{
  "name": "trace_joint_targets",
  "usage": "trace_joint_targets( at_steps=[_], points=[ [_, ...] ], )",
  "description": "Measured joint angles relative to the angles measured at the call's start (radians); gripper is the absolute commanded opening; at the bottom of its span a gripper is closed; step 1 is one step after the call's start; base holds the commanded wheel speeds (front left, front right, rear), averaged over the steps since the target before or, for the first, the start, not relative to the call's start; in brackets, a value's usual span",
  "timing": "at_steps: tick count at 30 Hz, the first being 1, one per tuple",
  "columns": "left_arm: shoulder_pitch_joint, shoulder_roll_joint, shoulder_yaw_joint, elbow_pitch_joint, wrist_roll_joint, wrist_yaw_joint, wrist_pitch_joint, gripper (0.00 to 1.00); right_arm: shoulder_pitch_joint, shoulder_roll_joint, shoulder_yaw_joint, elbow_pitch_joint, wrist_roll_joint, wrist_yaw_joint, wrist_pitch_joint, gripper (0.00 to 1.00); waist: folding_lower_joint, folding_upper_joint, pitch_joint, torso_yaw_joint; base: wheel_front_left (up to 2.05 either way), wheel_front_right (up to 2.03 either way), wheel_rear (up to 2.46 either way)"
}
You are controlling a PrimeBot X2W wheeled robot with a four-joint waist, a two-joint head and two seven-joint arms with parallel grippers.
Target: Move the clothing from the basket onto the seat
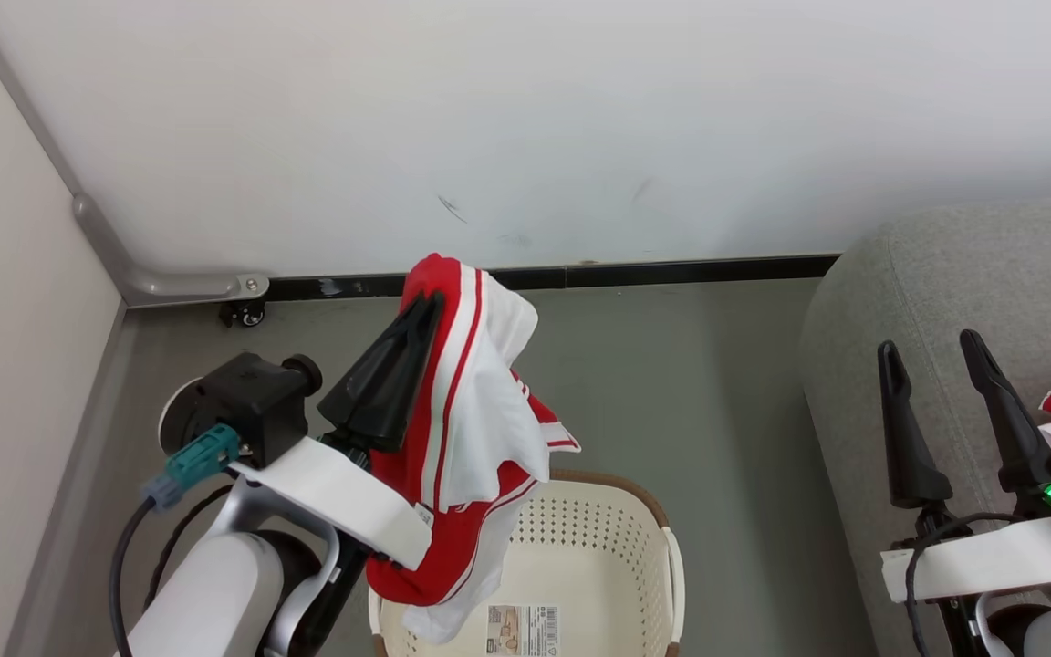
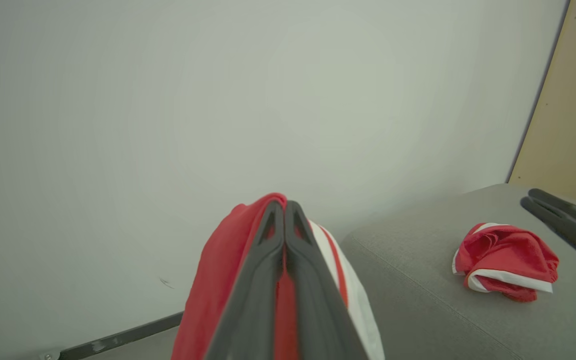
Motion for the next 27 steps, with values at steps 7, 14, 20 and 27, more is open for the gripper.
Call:
trace_joint_targets(
  at_steps=[7, 14, 20, 27],
  points=[
    [0.010, 0.001, -0.009, -0.039, -0.013, 0.000, 0.027, 0.00, 0.016, 0.000, 0.037, -0.023, 0.000, 0.000, 0.026, 1.00, 0.0000, 0.0000, -0.007, 0.009, 0.00, 0.00, 0.00],
    [0.011, 0.001, -0.016, -0.081, -0.026, 0.000, 0.053, 0.00, 0.026, 0.000, 0.114, -0.033, -0.001, 0.000, 0.047, 1.00, 0.0000, 0.0000, -0.004, 0.017, 0.00, 0.00, 0.00],
    [0.011, -0.001, -0.029, -0.111, -0.032, 0.000, 0.071, 0.00, 0.043, -0.001, 0.206, -0.045, 0.000, 0.000, 0.079, 1.00, 0.0000, 0.0000, 0.000, 0.025, 0.00, 0.00, 0.00],
    [0.011, -0.002, -0.034, -0.127, -0.049, -0.002, 0.088, 0.00, 0.043, -0.002, 0.329, -0.049, -0.007, 0.000, 0.113, 1.00, 0.0000, 0.0000, 0.000, 0.029, 0.00, 0.00, 0.00]
  ],
)
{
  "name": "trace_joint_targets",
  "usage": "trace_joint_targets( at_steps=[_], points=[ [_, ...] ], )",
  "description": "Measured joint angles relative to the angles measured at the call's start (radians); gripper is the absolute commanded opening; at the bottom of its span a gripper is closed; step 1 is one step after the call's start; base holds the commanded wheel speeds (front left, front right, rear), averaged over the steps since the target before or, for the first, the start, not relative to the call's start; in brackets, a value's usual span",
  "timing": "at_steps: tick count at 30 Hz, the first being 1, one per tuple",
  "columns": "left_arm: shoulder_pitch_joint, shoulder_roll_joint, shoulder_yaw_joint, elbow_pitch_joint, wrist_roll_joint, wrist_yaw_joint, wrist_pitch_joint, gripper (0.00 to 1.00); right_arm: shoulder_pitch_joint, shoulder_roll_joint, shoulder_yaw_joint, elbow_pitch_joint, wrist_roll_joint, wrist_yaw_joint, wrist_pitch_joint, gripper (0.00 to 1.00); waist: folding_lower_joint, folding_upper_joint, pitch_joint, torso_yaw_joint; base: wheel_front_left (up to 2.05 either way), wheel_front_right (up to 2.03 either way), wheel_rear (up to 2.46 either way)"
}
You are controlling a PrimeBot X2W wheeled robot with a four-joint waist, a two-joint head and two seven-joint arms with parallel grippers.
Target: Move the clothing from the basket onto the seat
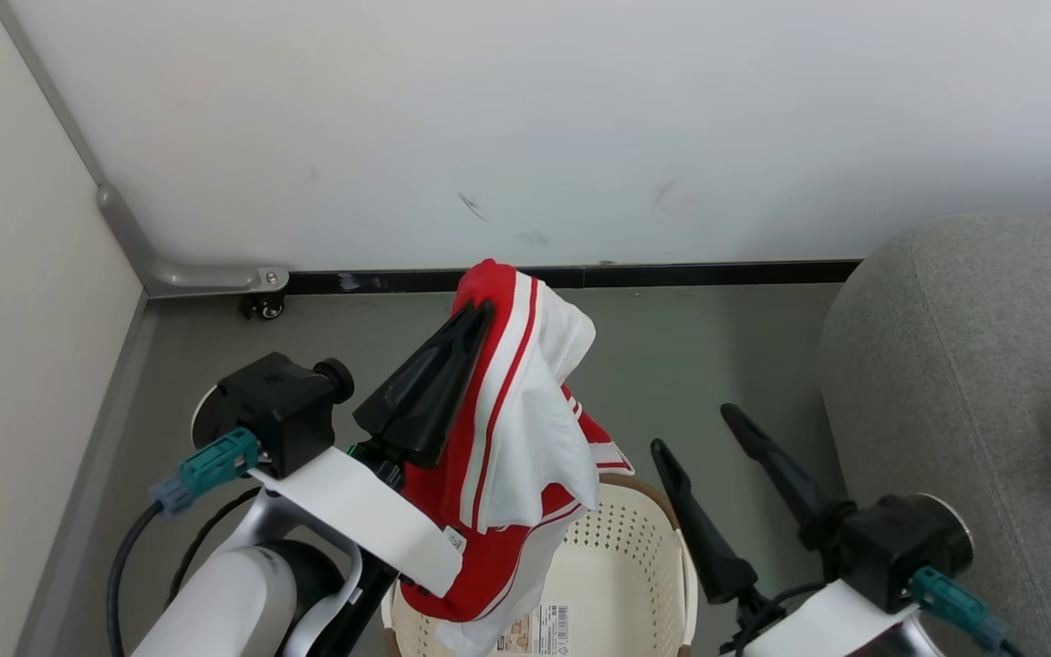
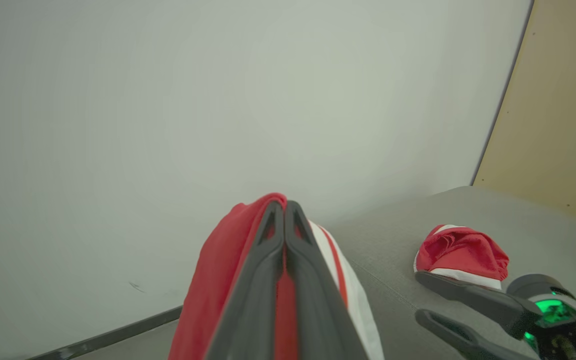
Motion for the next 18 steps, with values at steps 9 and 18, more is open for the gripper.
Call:
trace_joint_targets(
  at_steps=[9, 18],
  points=[
    [0.000, -0.019, -0.014, -0.018, -0.019, -0.009, 0.023, 0.00, -0.003, -0.023, 0.116, -0.001, -0.005, 0.000, 0.037, 1.00, 0.0000, 0.0000, -0.007, 0.007, 0.00, 0.00, 0.00],
    [0.000, -0.036, -0.049, -0.051, -0.057, -0.023, 0.049, 0.00, -0.010, -0.037, 0.138, 0.000, -0.018, 0.000, 0.054, 1.00, 0.0000, 0.0000, -0.010, 0.016, 0.00, 0.00, 0.00]
  ],
)
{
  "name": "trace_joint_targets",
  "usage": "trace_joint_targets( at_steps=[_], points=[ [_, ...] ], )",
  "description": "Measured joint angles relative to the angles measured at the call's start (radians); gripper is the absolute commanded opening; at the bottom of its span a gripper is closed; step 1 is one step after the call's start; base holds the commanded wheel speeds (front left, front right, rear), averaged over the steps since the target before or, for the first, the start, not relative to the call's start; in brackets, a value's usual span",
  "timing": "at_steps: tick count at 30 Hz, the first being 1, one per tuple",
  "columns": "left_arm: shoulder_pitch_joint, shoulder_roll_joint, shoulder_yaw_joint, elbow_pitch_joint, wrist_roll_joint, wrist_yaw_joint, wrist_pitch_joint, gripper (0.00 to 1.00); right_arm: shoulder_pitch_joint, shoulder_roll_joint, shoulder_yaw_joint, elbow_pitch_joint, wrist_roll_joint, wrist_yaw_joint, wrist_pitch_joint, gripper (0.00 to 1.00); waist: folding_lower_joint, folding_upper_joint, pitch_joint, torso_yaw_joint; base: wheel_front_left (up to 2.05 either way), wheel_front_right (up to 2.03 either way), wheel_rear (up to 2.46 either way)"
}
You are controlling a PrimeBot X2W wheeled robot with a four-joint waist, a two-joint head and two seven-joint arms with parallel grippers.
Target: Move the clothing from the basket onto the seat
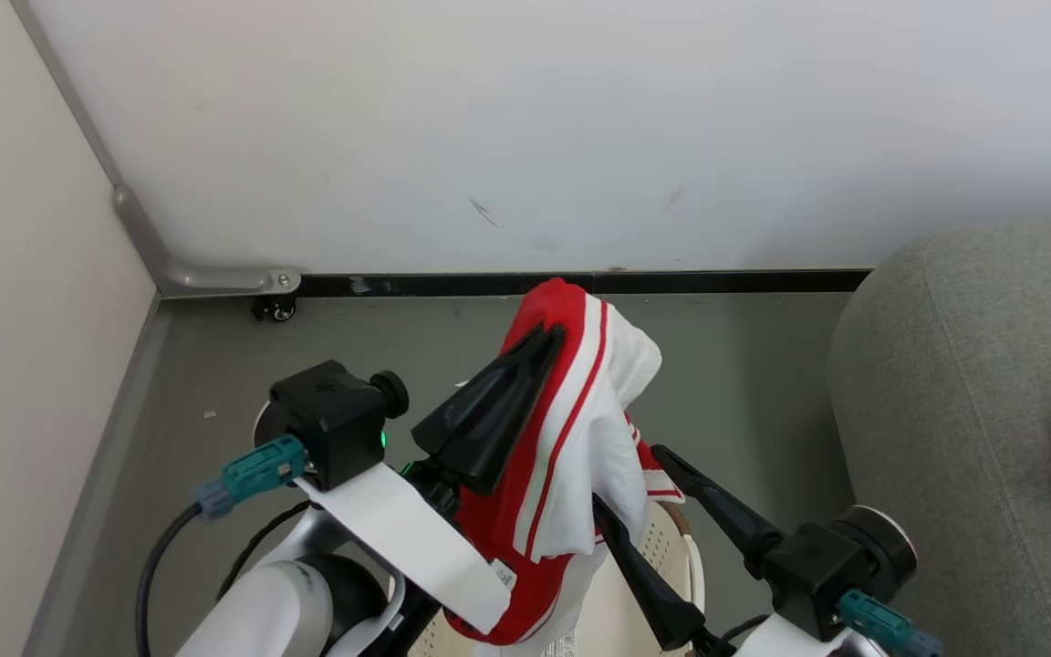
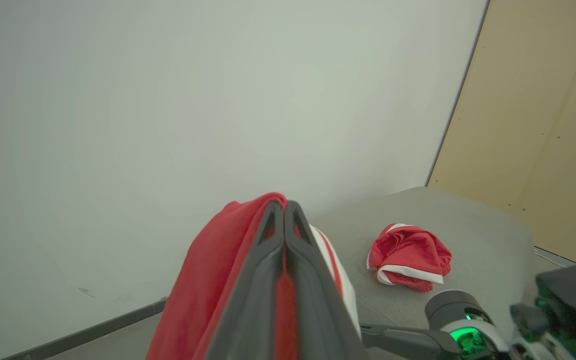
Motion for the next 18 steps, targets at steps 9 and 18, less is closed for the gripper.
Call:
trace_joint_targets(
  at_steps=[9, 18],
  points=[
    [0.001, -0.016, -0.036, -0.046, -0.019, -0.011, 0.030, 0.00, -0.022, -0.013, -0.009, 0.009, 0.000, 0.000, 0.002, 1.00, 0.0000, 0.0000, 0.008, 0.006, 0.00, 0.00, 0.00],
    [0.002, -0.020, -0.055, -0.088, -0.044, -0.020, 0.051, 0.00, -0.041, -0.010, -0.030, 0.023, 0.000, 0.000, 0.002, 0.00, 0.0001, 0.0000, 0.017, 0.013, 0.00, 0.00, 0.00]
  ],
)
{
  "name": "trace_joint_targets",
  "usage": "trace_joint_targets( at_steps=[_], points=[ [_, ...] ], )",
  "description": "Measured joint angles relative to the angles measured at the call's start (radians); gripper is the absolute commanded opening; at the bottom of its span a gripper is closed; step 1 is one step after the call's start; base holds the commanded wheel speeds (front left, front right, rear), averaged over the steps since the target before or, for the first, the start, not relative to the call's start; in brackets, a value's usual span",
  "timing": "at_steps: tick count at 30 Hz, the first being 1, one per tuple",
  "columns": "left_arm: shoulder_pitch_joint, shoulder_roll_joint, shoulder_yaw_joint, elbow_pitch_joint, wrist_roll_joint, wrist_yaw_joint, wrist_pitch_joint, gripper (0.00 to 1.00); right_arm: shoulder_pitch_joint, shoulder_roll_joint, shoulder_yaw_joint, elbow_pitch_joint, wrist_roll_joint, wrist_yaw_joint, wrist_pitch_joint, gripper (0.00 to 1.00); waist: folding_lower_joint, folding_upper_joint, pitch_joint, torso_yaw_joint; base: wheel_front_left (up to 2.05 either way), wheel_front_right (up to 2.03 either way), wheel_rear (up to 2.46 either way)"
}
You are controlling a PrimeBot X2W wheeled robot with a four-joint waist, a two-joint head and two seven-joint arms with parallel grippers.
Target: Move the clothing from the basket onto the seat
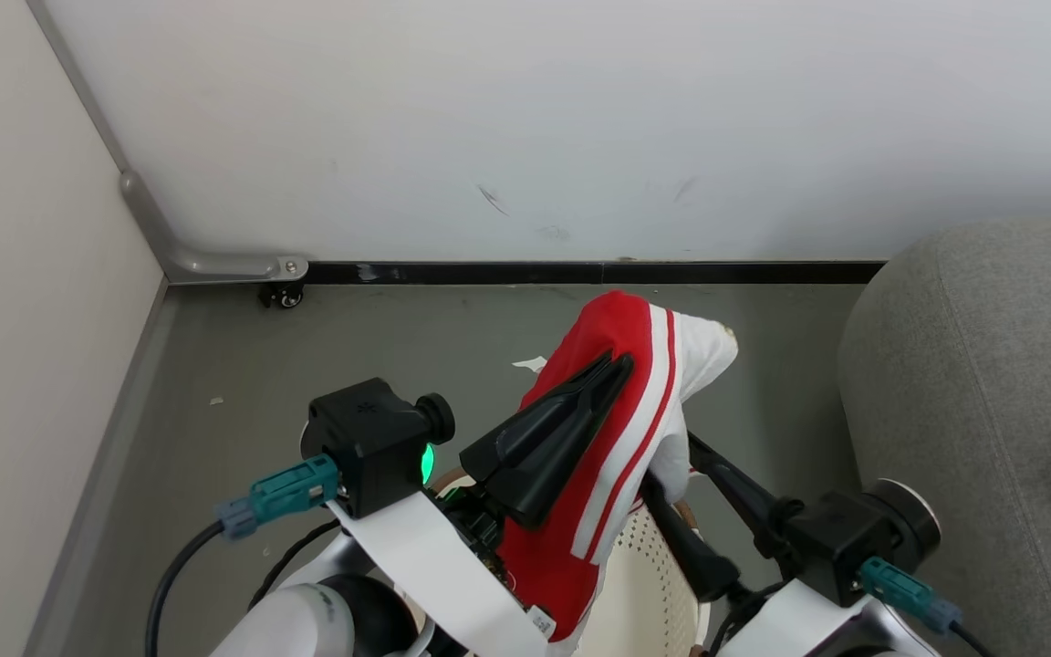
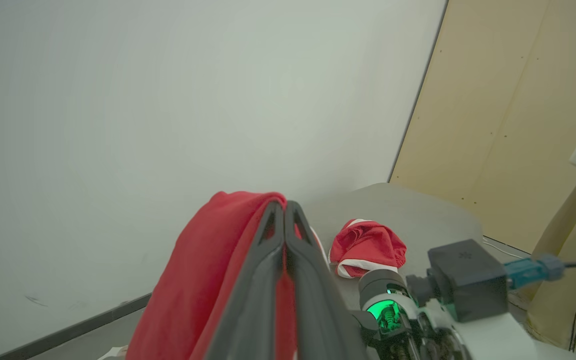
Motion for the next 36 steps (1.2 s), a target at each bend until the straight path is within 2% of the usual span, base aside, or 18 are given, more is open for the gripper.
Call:
trace_joint_targets(
  at_steps=[20, 21, 23, 24, 36],
  points=[
    [0.022, 0.015, 0.018, -0.025, -0.015, 0.010, 0.013, 0.00, -0.020, 0.014, -0.097, -0.001, -0.013, 0.000, -0.022, 0.00, 0.0000, 0.0000, 0.016, 0.010, 0.00, 0.00, 0.00],
    [0.022, 0.015, 0.019, -0.026, -0.013, 0.010, 0.013, 0.16, -0.020, 0.015, -0.102, -0.001, -0.018, 0.000, -0.022, 0.00, -0.0001, 0.0000, 0.017, 0.010, 0.00, 0.00, 0.00],
    [0.022, 0.013, 0.023, -0.030, -0.007, 0.012, 0.012, 0.95, -0.020, 0.017, -0.115, -0.002, -0.023, 0.000, -0.022, 0.00, -0.0001, 0.0000, 0.018, 0.009, 0.00, 0.00, 0.00],
    [0.022, 0.013, 0.028, -0.033, -0.005, 0.016, 0.011, 1.00, -0.020, 0.017, -0.119, -0.002, -0.026, 0.000, -0.024, 0.00, 0.0000, -0.0001, 0.018, 0.009, 0.00, 0.00, 0.00],
    [0.033, 0.031, 0.032, -0.033, 0.032, 0.018, -0.024, 1.00, -0.021, 0.022, -0.184, 0.002, -0.044, 0.000, -0.042, 0.00, 0.0000, 0.0000, 0.012, 0.000, 0.00, 0.00, 0.00]
  ],
)
